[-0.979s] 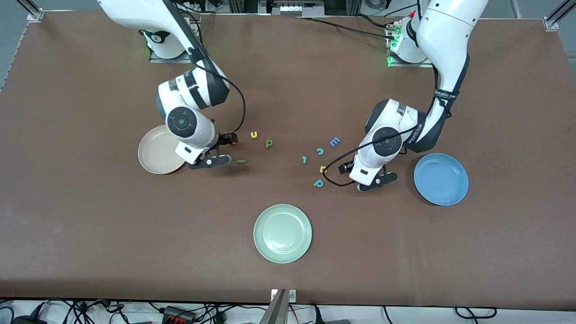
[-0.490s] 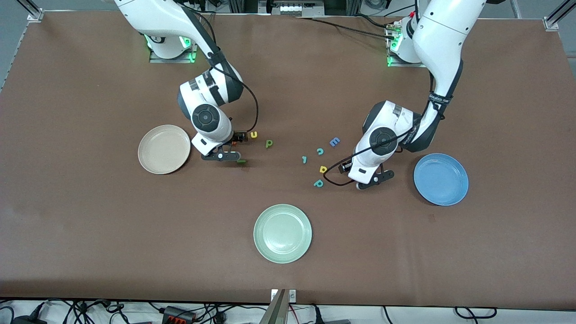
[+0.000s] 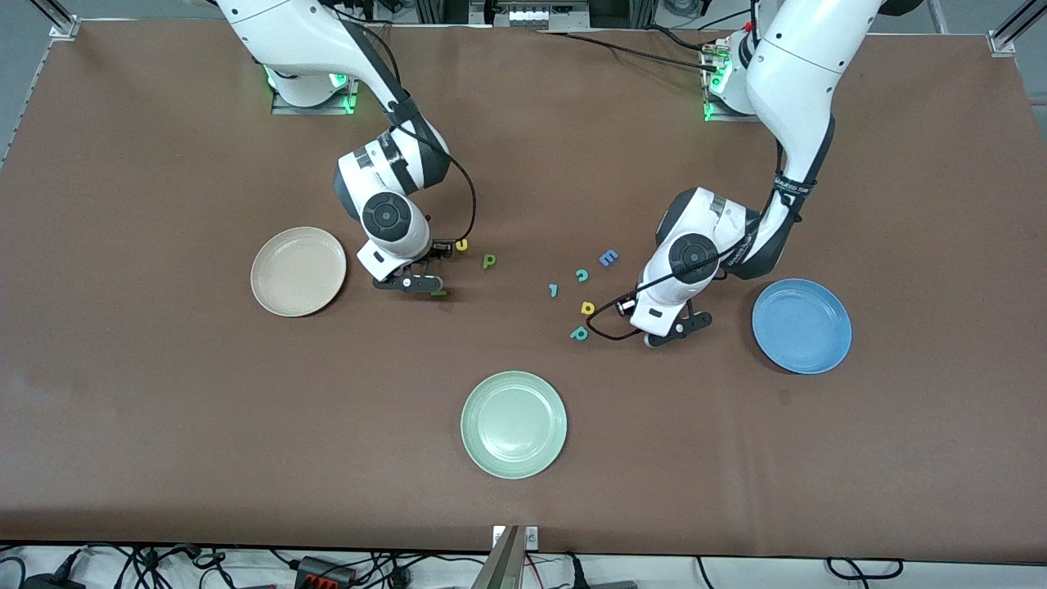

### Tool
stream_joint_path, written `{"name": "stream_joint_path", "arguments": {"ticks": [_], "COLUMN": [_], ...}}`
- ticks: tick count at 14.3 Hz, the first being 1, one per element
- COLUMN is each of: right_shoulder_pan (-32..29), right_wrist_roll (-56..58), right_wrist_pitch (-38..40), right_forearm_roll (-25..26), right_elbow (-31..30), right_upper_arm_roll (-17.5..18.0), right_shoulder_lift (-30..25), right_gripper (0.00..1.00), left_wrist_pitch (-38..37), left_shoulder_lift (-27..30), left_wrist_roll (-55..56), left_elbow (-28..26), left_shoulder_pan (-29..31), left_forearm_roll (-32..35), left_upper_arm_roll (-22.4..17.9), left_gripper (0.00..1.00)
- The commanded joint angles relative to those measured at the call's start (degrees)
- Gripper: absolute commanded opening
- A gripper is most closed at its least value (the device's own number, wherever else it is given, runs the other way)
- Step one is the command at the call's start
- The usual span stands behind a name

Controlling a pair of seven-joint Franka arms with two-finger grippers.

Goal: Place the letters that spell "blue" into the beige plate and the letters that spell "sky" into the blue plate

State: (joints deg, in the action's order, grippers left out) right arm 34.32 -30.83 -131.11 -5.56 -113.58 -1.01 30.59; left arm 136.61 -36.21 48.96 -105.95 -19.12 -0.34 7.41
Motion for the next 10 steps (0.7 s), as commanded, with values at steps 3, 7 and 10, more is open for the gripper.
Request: {"name": "stream_joint_path", "arguments": {"ticks": [3,7,10], "right_shoulder_pan": [0.8,0.8,0.5], "right_wrist_roll": [-0.8,-0.7,-0.6], "right_wrist_pitch": [-1.8,-1.4,-1.2], "right_forearm_roll": [-0.5,-0.5,-0.5], "right_elbow": [-0.8,-0.8,-0.5], "right_upper_arm_roll": [-0.4,-0.4,-0.5], "right_shoulder_lift": [0.3,0.4,0.4], "right_gripper": [0.66,0.39,0.21], "left_wrist_pitch": [1.1,1.5,1.2], "left_shoulder_lift": [-0.4,-0.3,-0.1], "left_wrist_roll": [-0.3,-0.5,-0.9], "left_elbow": [0.0,0.0,-0.1], "left_shoulder_pan": [-0.1,0.1,0.2], "left_forearm_roll": [-0.3,-0.1,0.0], "left_upper_arm_roll": [-0.1,-0.1,-0.2], "left_gripper": [0.38,0.20,0.05]}}
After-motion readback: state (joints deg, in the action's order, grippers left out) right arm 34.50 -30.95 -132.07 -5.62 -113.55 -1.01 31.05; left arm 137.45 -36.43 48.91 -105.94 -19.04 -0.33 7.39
